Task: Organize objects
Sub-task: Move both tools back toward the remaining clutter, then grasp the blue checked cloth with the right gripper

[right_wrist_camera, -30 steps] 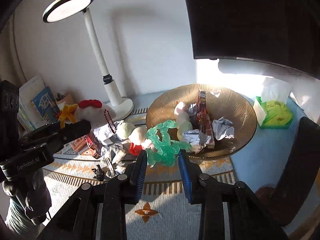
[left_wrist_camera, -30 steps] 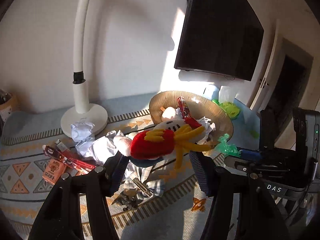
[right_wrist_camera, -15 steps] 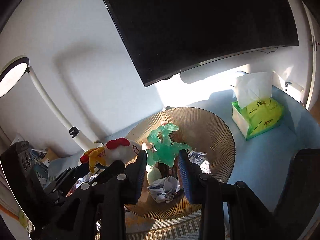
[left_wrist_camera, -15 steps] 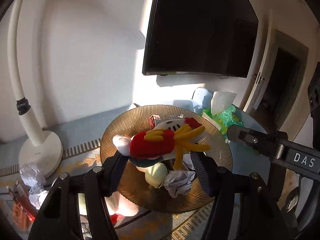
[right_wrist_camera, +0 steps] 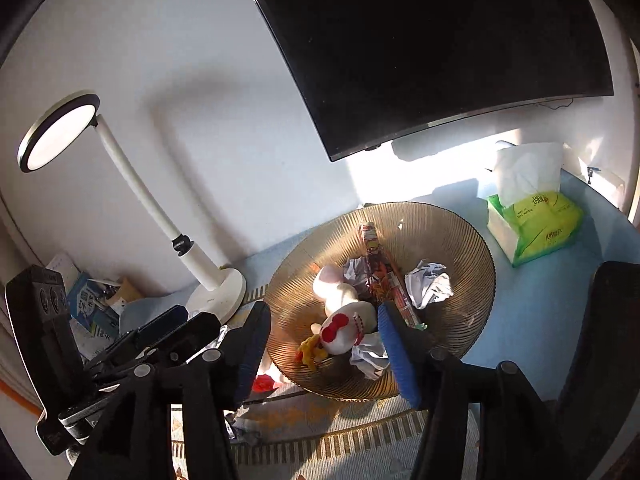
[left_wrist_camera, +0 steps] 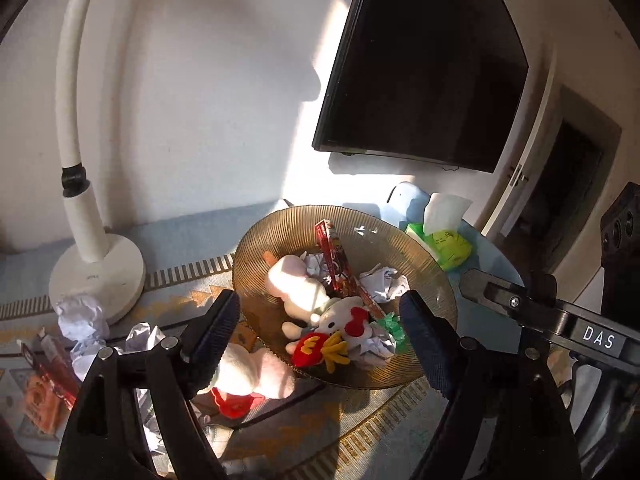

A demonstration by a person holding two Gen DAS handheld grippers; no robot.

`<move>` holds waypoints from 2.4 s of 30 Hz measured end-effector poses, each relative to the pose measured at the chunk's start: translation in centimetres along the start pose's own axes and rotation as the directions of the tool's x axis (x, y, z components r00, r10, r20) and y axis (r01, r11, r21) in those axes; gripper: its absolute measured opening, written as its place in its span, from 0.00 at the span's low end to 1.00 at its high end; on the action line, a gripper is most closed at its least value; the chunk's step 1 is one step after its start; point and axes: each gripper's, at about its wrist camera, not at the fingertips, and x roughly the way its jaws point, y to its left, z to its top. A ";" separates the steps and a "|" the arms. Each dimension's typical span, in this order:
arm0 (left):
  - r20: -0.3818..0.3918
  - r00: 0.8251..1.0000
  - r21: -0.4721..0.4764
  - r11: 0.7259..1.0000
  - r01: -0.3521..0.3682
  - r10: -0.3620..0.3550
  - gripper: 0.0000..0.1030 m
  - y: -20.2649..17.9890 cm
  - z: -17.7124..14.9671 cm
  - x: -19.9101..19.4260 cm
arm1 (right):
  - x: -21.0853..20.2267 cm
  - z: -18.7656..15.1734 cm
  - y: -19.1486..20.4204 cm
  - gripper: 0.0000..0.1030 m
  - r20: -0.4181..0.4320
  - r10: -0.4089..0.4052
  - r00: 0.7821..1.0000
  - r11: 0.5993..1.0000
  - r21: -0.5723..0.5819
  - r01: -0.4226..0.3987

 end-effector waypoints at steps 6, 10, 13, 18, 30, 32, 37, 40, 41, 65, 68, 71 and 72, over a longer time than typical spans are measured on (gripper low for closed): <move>0.082 0.993 -0.048 0.995 -0.084 0.088 0.81 2.9 -2.6 -8.7 | -0.4 -4.4 5.2 0.69 -0.033 0.078 0.996 0.991 -0.106 -0.081; 0.059 0.973 -0.147 0.966 -0.212 0.222 0.85 7.4 -7.5 -12.3 | 2.7 -8.6 6.4 0.69 -0.113 0.096 0.989 0.988 -0.110 -0.109; -0.012 0.951 -0.218 0.927 -0.305 0.310 0.85 11.1 -11.9 -12.7 | 5.4 -11.3 7.2 0.69 -0.157 0.082 0.984 0.983 -0.148 -0.105; -0.114 0.931 -0.220 0.905 -0.363 0.346 0.84 13.7 -16.0 -10.7 | 7.6 -13.6 7.8 0.69 -0.184 0.052 0.982 0.978 -0.190 -0.087; -0.144 0.913 -0.135 0.906 -0.401 0.382 0.85 12.2 -16.6 -9.2 | 9.1 -13.7 6.7 0.73 -0.234 0.041 0.971 0.988 -0.136 -0.074; -0.149 0.916 -0.137 0.910 -0.391 0.372 0.85 12.3 -16.6 -9.1 | 9.1 -13.6 6.5 0.73 -0.238 0.044 0.970 0.990 -0.123 -0.075; -0.156 0.938 -0.118 0.937 -0.329 0.310 0.85 12.0 -16.3 -8.9 | 10.5 -13.3 6.6 0.73 -0.311 0.082 0.947 0.986 -0.110 -0.122; -0.197 0.952 -0.032 0.970 -0.243 0.232 0.85 10.6 -15.5 -7.5 | 11.5 -12.8 7.5 0.73 -0.333 0.106 0.937 0.981 -0.120 -0.154; -0.210 0.955 0.001 0.976 -0.216 0.211 0.85 10.0 -15.1 -6.8 | 11.9 -12.5 7.9 0.73 -0.335 0.107 0.936 0.979 -0.131 -0.158; -0.283 0.957 0.034 0.998 -0.049 0.057 0.23 9.7 -13.9 -1.7 | 12.0 -11.9 6.8 0.26 -0.279 0.162 0.946 0.983 -0.041 -0.181; -0.264 0.963 0.013 0.999 -0.046 0.048 0.23 10.1 -13.8 -2.0 | 11.9 -11.5 5.9 0.26 -0.272 0.196 0.942 0.979 0.008 -0.201; -0.243 0.969 0.001 0.998 -0.055 0.054 0.23 10.4 -13.7 -2.5 | 11.1 -11.4 5.4 0.26 -0.269 0.222 0.937 0.975 0.037 -0.220; -0.244 0.968 0.000 0.998 -0.062 0.060 0.23 10.4 -13.7 -2.6 | 10.5 -11.6 5.0 0.26 -0.269 0.227 0.936 0.974 0.044 -0.223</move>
